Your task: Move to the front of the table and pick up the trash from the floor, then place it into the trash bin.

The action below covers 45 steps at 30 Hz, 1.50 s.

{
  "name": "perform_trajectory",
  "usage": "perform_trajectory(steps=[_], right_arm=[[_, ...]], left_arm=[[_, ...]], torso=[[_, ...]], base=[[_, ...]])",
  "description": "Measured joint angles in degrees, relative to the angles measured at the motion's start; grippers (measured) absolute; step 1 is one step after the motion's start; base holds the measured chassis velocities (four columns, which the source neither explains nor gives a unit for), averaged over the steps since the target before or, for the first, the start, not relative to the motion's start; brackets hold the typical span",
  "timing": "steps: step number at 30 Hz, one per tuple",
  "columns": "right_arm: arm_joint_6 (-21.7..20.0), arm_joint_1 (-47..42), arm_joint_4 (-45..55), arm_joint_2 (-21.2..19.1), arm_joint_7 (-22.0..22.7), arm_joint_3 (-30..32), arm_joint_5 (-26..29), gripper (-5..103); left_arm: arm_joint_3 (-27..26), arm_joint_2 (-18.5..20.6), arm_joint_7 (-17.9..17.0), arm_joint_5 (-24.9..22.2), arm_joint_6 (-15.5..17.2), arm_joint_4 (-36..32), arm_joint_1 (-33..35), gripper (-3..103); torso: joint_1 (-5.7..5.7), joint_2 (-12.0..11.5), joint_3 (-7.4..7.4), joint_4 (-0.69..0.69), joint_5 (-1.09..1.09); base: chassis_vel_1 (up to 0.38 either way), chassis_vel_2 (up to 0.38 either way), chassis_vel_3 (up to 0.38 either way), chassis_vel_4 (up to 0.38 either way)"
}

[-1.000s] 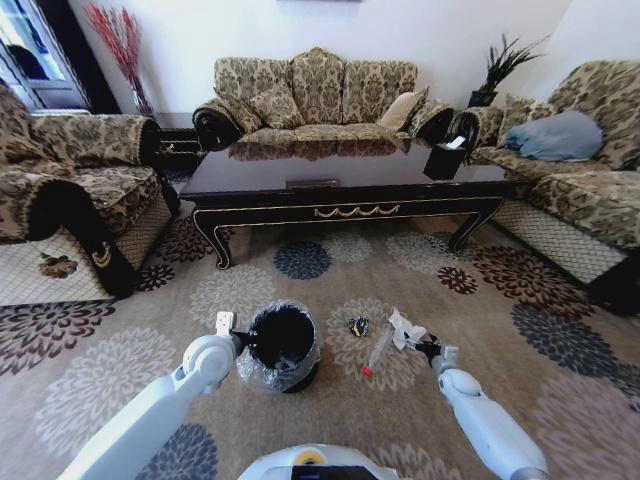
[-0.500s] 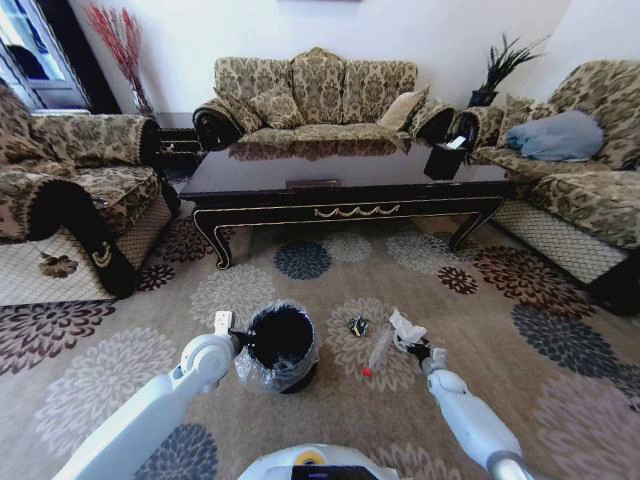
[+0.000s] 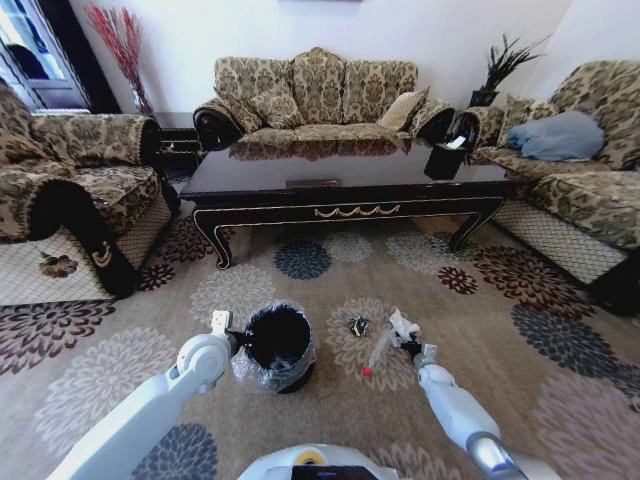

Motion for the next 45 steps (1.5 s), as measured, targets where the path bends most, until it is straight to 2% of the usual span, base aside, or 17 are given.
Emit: perform_trajectory(steps=[1, 4, 6, 9, 11, 12, 22, 25, 27, 28, 33, 35, 38, 39, 45], right_arm=[[0.0, 0.0, 0.0, 0.0, 0.0, 0.0, 0.0, 47], [0.0, -0.77, 0.55, -0.31, 0.16, 0.31, -0.05, 31], [0.0, -0.88, 0.66, -0.36, 0.18, 0.36, -0.06, 31], [0.0, -1.48, 1.27, -0.55, 0.19, 0.63, -0.09, 14], [0.0, -1.58, 1.42, -0.58, 0.19, 0.67, -0.09, 14], [0.0, -1.88, 1.82, -0.67, 0.2, 0.79, -0.08, 4], [-0.48, -5.4, 7.19, -1.84, 0.83, 1.98, 0.23, 0], [-0.98, -8.09, 13.26, -3.32, 1.21, 2.92, 0.71, 0], [-1.03, -8.23, 13.63, -3.43, 1.26, 2.96, 0.79, 0], [-1.57, -10.01, 18.05, -4.88, 1.87, 3.63, 1.7, 0], [-2.31, -13.52, 24.87, -7.29, 2.43, 4.57, 3.03, 0], [-2.77, -17.02, 31.59, -9.05, 2.66, 5.63, 3.63, 0], [-2.91, -19.87, 36.33, -10.28, 2.64, 6.33, 3.53, 0], [-2.88, -23.56, 41.53, -11.35, 2.61, 7.27, 3.16, 0], [-2.75, -32.82, 55.16, -13.19, 2.57, 9.73, 1.72, 0]], left_arm=[[0.0, 0.0, 0.0, 0.0, 0.0, 0.0, 0.0, 3], [0.01, -0.1, 0.05, 0.05, 0.0, 0.03, 0.0, 3], [0.01, -0.12, 0.07, 0.05, 0.0, 0.03, 0.0, 3], [0.01, -0.24, 0.07, 0.12, 0.0, -0.08, 0.07, 3], [0.01, -0.25, 0.07, 0.14, 0.0, -0.09, 0.1, 3], [0.01, -0.28, 0.07, 0.19, 0.0, -0.15, 0.19, 3], [0.12, -0.76, 0.1, 0.85, 0.0, -0.26, 0.33, 3], [0.55, -0.81, 0.13, 1.0, 0.0, -0.15, 0.24, 3], [0.61, -0.82, 0.13, 1.02, 0.0, -0.14, 0.21, 3], [1.0, -0.88, 0.13, 1.11, 0.0, -0.08, -0.04, 3], [2.02, -1.58, 0.09, 1.46, 0.0, 0.38, -0.79, 3], [2.91, -2.28, 0.08, 1.66, 0.0, 0.59, -1.25, 3], [3.27, -2.71, 0.06, 1.92, 0.0, 0.72, -1.4, 3], [3.6, -3.34, 0.07, 2.47, 0.0, 0.92, -1.45, 3], [4.4, -4.64, 0.19, 3.27, 0.0, 1.23, -1.37, 3]], torso=[[0.0, 0.0, 0.0, 0.0, 0.0], [0.0, 0.0, 0.0, 0.0, 0.0], [0.0, 0.0, 0.0, -0.01, 0.0], [0.0, 0.0, 0.0, 0.0, 0.0], [0.0, 0.0, 0.0, 0.0, 0.0], [0.0, 0.0, 0.0, 0.0, 0.01], [0.0, 0.0, 0.0, 0.01, 0.01], [0.0, 0.0, 0.0, 0.0, 0.02], [0.0, 0.0, 0.0, 0.0, 0.02], [0.0, 0.0, 0.0, 0.02, -0.01], [0.0, 0.0, 0.0, 0.0, 0.02], [0.0, 0.0, 0.0, 0.0, 0.0], [0.0, 0.0, 0.0, 0.0, 0.0], [0.0, 0.0, -0.01, 0.0, 0.0], [0.0, 0.0, -0.01, -0.02, 0.01]], base=[[0.0, 0.0, 0.0, 0.0], [0.0, 0.0, 0.0, 0.0], [0.0, 0.0, 0.0, 0.0], [0.0, 0.0, 0.0, 0.0], [0.0, 0.0, 0.0, 0.0], [0.0, 0.0, 0.0, 0.0], [0.0, 0.0, 0.0, 0.0], [0.0, 0.0, 0.0, 0.0], [0.0, 0.0, 0.0, 0.0], [0.0, 0.0, 0.0, 0.0], [0.0, 0.0, 0.0, 0.0], [0.0, 0.0, 0.0, 0.0], [0.0, 0.0, 0.0, 0.0], [0.0, 0.0, 0.0, 0.0], [0.0, 0.0, 0.0, 0.0]])
